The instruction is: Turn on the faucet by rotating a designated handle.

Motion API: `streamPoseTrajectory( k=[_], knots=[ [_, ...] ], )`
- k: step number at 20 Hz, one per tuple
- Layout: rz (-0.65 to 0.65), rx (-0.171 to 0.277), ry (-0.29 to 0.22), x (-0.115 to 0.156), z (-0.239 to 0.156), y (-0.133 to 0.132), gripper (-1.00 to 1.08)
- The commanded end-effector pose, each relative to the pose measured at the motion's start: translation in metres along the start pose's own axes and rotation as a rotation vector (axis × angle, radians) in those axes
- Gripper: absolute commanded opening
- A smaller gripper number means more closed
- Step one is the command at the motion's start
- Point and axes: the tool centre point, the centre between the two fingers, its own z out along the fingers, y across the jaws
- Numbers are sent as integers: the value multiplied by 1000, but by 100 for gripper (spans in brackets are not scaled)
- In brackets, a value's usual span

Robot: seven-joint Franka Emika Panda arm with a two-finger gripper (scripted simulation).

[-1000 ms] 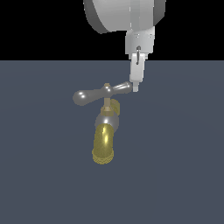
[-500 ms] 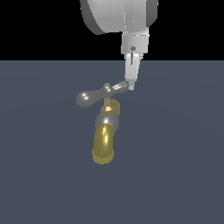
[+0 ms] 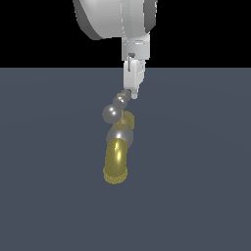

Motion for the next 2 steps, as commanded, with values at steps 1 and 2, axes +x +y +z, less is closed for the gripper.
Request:
streamPoseTrajectory(
  k=[1,2],
  knots=[
    [-69,2,21,61,-3,-8,-100],
    [-69,2,21,61,-3,-8,-100]
  ],
)
